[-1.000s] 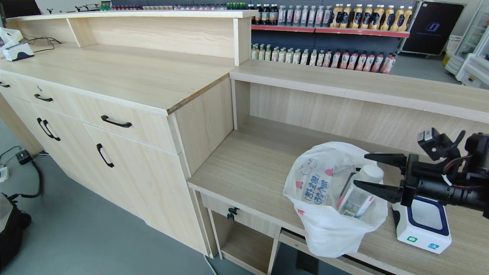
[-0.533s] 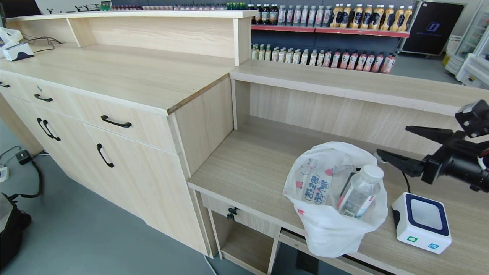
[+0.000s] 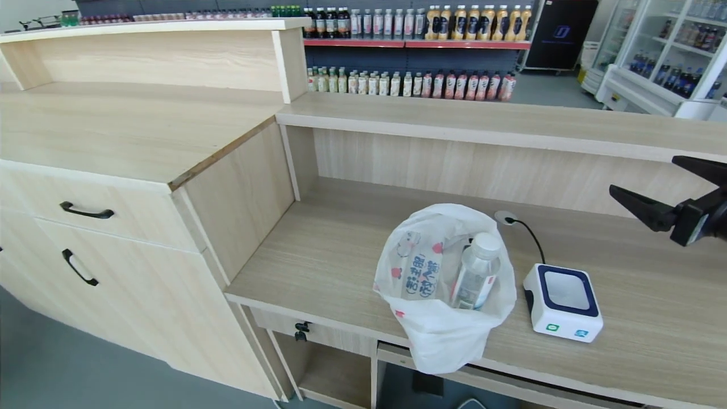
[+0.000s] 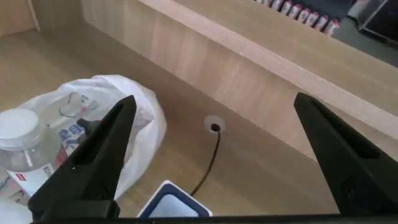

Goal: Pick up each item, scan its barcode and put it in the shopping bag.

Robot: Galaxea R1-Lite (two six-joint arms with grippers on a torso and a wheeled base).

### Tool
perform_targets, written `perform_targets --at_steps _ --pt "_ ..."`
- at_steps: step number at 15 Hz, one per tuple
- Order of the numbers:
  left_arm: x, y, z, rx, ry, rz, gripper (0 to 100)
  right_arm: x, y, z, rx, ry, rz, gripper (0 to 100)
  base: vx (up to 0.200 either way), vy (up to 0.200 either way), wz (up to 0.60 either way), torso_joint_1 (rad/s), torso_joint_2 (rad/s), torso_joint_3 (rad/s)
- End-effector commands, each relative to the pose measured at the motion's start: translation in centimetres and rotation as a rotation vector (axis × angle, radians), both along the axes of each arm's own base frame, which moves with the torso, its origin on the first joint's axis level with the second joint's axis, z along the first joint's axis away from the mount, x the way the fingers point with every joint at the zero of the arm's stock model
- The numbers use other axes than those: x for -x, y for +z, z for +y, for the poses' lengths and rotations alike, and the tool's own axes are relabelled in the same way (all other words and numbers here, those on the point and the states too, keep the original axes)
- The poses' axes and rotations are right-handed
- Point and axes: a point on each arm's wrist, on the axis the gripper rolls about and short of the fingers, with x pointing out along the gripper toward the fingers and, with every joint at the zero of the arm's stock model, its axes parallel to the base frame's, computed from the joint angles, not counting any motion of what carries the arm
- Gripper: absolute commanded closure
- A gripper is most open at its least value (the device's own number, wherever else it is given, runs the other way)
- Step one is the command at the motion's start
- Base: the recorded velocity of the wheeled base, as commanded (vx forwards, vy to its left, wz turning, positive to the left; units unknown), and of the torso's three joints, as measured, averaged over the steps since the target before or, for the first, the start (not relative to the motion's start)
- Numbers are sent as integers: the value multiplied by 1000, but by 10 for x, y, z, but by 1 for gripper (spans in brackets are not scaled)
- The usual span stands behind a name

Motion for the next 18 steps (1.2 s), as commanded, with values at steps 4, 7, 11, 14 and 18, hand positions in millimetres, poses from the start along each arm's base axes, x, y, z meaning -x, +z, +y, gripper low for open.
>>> perform_targets --at_steps 4,7,11,14,18 --pt "0 0 0 0 0 -1 0 6 -15 0 -112 -176 58 0 0 0 -600 1 2 4" --pt "0 0 0 0 0 -1 0 32 -25 3 -227 -196 94 0 0 0 0 0 0 0" --pt "0 0 0 0 0 -1 0 74 -37 6 -314 -380 185 0 0 0 0 0 0 0" --pt "0 0 0 0 0 -1 0 120 -66 13 -330 -391 237 0 0 0 0 0 0 0" --pt "0 0 0 0 0 -1 0 167 -108 21 -327 -341 200 0 0 0 0 0 0 0"
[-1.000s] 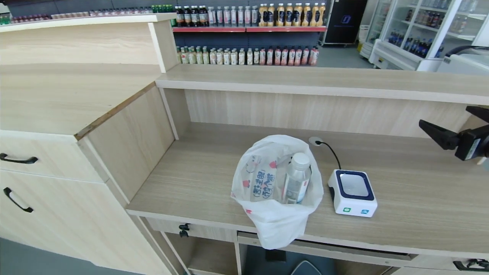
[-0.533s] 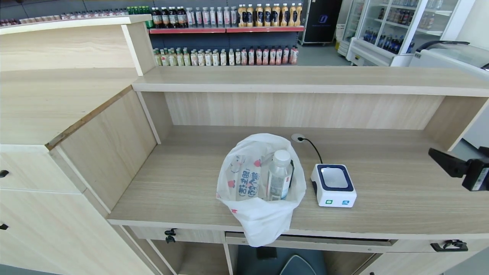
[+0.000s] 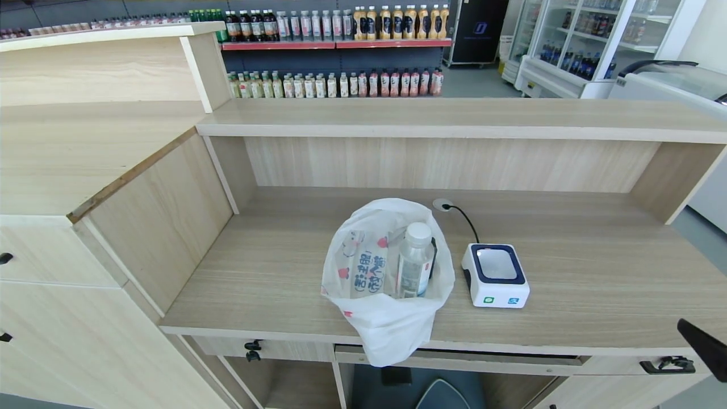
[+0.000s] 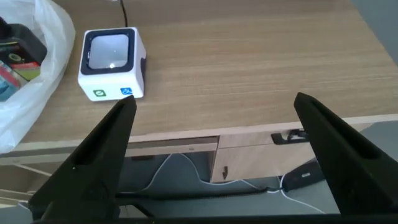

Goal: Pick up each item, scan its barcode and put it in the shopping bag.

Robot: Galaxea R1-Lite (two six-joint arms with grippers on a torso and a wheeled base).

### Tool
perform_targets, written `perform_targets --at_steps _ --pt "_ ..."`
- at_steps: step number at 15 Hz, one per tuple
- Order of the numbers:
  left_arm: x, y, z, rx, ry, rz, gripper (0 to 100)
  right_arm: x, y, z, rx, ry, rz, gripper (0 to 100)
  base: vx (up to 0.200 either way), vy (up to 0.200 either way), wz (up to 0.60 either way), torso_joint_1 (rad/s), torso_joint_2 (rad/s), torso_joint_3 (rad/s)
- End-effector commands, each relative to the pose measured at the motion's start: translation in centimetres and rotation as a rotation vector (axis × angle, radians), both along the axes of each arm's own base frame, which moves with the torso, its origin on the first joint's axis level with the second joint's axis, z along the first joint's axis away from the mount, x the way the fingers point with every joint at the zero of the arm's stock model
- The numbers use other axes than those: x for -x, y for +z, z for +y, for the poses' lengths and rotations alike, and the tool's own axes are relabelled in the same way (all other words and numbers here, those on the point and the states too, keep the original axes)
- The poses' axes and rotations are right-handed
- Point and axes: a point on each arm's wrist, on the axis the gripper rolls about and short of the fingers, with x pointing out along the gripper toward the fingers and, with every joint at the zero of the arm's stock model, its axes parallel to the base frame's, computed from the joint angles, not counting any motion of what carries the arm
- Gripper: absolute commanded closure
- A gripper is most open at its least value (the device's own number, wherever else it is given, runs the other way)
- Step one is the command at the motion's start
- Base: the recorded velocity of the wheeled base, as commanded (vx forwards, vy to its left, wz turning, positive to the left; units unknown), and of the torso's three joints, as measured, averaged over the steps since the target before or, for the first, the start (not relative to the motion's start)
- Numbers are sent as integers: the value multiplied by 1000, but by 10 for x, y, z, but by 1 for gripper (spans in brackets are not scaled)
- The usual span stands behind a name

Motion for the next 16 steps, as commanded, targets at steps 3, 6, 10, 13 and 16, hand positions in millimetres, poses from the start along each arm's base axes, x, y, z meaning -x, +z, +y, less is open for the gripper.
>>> perform_targets --at_steps 3,6,10,13,16 --pt "0 0 0 0 1 -1 0 66 -41 9 6 76 -110 0 0 0 0 0 0 0" --pt "0 0 0 0 1 -1 0 89 -69 10 -5 83 -81 0 0 0 0 0 0 0" --pt "0 0 0 0 1 -1 0 94 -70 9 -3 116 -146 0 0 0 0 0 0 0" --pt "0 0 0 0 1 -1 0 94 -70 9 -42 108 -148 0 0 0 0 0 0 0" --pt "0 0 0 0 1 -1 0 94 -70 9 -42 108 -148 0 0 0 0 0 0 0"
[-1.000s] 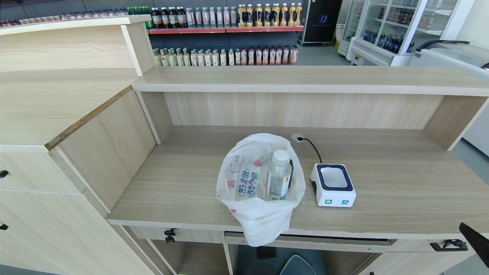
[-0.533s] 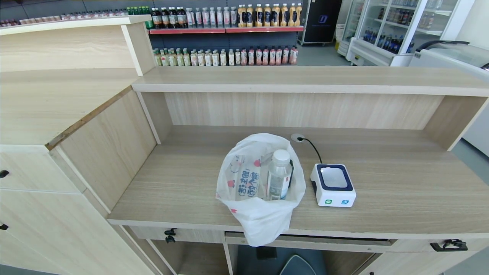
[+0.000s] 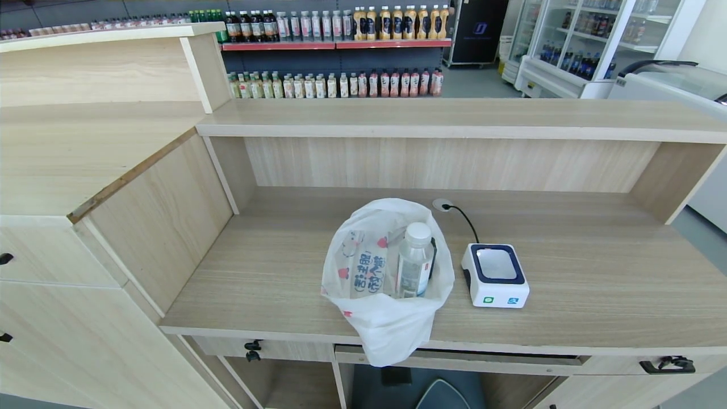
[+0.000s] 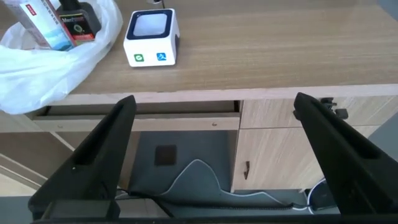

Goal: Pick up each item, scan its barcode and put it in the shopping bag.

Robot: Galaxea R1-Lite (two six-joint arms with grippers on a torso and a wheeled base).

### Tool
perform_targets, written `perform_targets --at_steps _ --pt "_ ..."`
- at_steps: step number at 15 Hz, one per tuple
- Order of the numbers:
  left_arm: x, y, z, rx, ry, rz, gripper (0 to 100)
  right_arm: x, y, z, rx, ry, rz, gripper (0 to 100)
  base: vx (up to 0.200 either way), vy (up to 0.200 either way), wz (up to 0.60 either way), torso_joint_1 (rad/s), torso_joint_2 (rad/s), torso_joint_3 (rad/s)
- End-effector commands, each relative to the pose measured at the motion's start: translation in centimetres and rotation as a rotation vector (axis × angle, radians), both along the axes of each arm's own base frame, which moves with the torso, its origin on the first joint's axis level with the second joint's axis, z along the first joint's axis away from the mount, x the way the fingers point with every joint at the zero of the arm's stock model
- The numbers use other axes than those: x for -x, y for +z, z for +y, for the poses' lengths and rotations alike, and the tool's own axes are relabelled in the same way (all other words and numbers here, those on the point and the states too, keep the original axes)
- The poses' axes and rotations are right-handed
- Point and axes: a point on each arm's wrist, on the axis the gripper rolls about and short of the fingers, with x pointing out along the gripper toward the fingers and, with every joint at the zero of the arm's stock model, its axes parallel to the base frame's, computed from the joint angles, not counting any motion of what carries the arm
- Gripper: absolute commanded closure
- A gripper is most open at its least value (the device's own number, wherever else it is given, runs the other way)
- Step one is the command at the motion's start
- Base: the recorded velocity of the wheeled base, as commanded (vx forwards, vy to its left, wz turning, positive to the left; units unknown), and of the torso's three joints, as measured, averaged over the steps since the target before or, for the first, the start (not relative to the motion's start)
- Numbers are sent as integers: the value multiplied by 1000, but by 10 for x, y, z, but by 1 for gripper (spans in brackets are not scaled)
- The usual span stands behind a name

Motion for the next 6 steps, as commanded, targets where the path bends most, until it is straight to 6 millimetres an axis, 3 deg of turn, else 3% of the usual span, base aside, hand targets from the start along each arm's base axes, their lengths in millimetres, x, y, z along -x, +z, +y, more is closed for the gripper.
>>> perform_targets --at_steps 1,6 --pt "0 0 0 0 1 -1 0 0 0 0 0 0 0 0 0 0 0 0 0 0" --pt "0 0 0 0 2 -1 0 0 0 0 -1 0 2 0 0 0 0 0 0 0"
